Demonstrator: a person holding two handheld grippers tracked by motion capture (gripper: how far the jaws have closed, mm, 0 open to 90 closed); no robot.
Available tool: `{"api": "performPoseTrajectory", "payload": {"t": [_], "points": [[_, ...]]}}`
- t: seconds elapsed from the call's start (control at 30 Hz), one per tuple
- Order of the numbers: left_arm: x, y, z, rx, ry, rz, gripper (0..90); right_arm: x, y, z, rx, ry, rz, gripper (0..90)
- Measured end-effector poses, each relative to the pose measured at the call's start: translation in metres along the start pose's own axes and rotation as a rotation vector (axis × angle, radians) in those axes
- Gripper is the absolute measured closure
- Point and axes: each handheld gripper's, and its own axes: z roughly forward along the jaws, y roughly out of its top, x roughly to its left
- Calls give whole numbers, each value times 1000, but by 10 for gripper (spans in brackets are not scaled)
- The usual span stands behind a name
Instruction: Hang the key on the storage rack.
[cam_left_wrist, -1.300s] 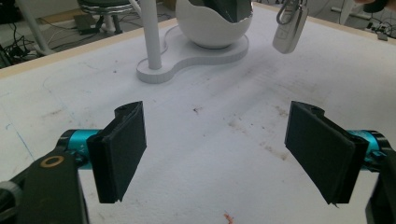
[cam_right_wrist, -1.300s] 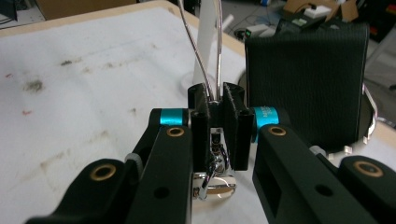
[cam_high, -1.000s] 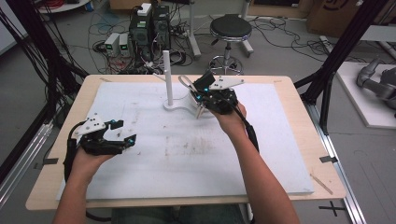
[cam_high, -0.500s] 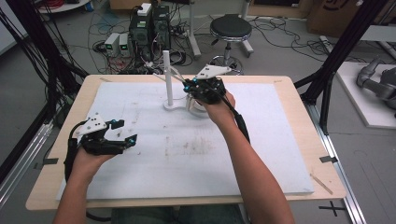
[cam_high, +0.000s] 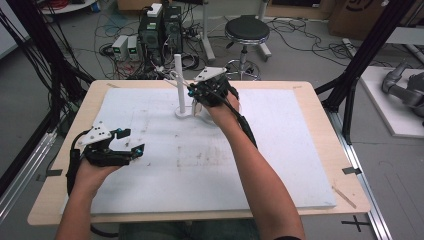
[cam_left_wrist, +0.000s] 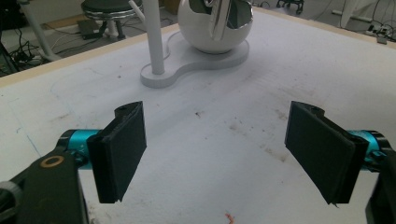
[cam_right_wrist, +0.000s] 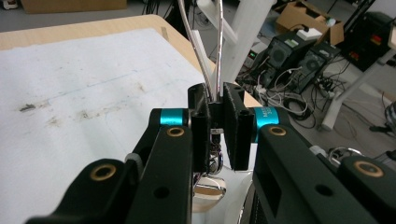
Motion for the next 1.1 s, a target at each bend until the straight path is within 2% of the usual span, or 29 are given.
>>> {"api": "performPoseTrajectory", "payload": {"t": [0.37,0.4,0.43,0.47,0.5,0.6,0.67,0.7,0.77,0.83,0.93,0.97,1.03,1.1], "points": [[0,-2,0,8,2,-3,206,-5,-7,16,71,-27,8,819],[0,-2,0,10,1,-3,206,-5,-7,16,71,-33,1,779],[0,-2,0,10,1,-3,207,-4,-7,15,66,-43,0,669],[0,-2,1,10,1,-3,206,-3,-6,14,55,-59,11,641],[0,-2,1,11,0,-2,206,-3,-5,12,47,-51,22,639],[0,-2,1,11,-2,0,206,-3,-4,-2,14,-54,17,563],[-1,-2,2,13,-4,3,206,-3,-4,-6,6,-58,12,551],[-1,-2,2,12,-4,2,206,-5,-6,-16,2,-68,7,496],[-1,-1,2,14,-5,6,206,-7,-8,-21,-4,-71,9,479],[-1,-1,2,9,-5,5,206,-10,-13,-33,-32,-82,15,460],[-1,0,4,6,-4,4,206,-16,-24,-50,-39,-91,41,417],[-1,1,5,4,-8,3,206,-18,-28,-56,-34,-92,42,415],[-1,1,9,5,-12,12,206,-20,-38,-68,-62,-117,32,414],[0,1,12,7,-18,13,206,-24,-48,-79,-60,-125,61,386]]}}
